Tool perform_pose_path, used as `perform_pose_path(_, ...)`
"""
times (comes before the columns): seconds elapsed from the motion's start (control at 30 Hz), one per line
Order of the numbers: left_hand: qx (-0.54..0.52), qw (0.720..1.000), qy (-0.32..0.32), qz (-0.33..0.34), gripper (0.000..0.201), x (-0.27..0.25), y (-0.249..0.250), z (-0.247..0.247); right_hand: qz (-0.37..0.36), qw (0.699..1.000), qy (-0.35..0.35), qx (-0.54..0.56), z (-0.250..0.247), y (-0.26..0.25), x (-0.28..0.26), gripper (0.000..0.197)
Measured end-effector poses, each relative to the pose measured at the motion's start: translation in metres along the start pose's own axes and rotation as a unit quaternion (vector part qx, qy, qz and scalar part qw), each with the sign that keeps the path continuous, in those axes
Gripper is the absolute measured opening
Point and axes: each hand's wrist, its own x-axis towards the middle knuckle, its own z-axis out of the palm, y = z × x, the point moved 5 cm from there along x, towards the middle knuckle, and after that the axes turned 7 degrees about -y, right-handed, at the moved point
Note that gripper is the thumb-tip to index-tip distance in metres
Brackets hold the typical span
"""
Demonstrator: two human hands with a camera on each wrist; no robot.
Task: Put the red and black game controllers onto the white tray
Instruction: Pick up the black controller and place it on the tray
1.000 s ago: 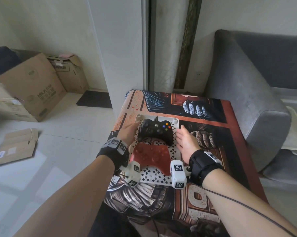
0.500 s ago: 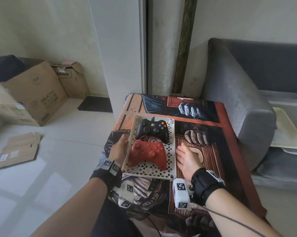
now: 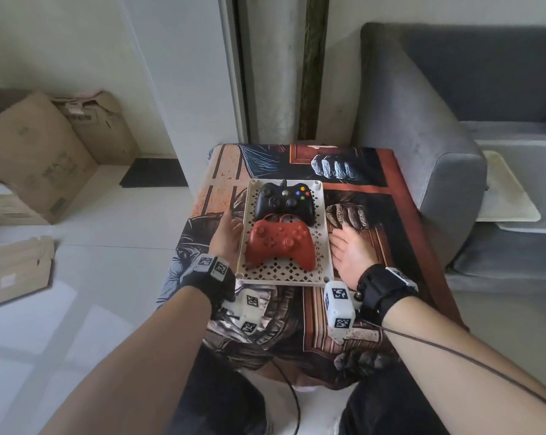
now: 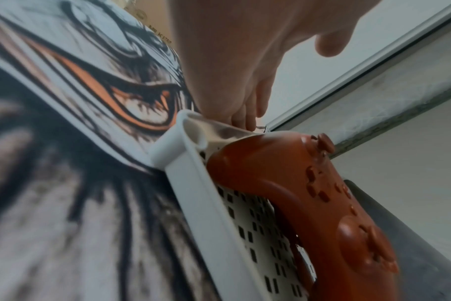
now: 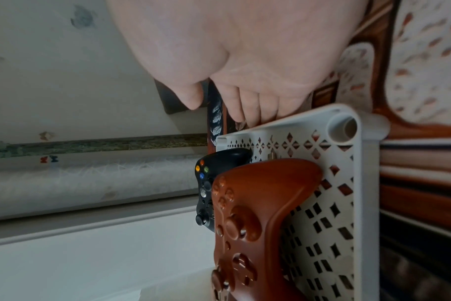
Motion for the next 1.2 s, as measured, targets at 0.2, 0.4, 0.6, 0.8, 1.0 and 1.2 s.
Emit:
perform_pose_path(0.2, -0.010, 1.000, -0.017, -0.013, 0.075, 0.019, -0.012, 0.024, -0.003, 1.000, 0.004, 0.007, -0.016, -0.019, 0.004, 0.060)
perform_pose_path(0.4, -0.015, 1.000, -0.004, -0.008, 0.081, 0.027, -0.010, 0.038, -0.004, 1.000, 0.015, 0.008, -0.022, -0.027, 0.010, 0.059)
perform_pose_path(0.6, 0.001, 1.000, -0.020, -0.006, 0.077, 0.034, -0.011, 0.042, -0.010, 1.000, 0.004, -0.012, -0.027, -0.029, 0.015, 0.056)
perform_pose_path(0.8, -0.009, 1.000, -0.021, -0.014, 0.075, 0.032, -0.016, 0.035, -0.006, 1.000, 0.001, -0.026, -0.029, -0.025, 0.008, 0.052)
perform_pose_path(1.0, -0.007, 1.000, -0.002, -0.010, 0.079, 0.020, -0.019, 0.030, -0.003, 1.000, 0.015, -0.026, -0.027, -0.021, 0.002, 0.029)
perform_pose_path(1.2, -0.003, 1.000, 0.019, 0.006, 0.065, 0.004, -0.025, 0.029, 0.001, 0.999, 0.000, -0.054, -0.024, -0.025, -0.013, 0.028)
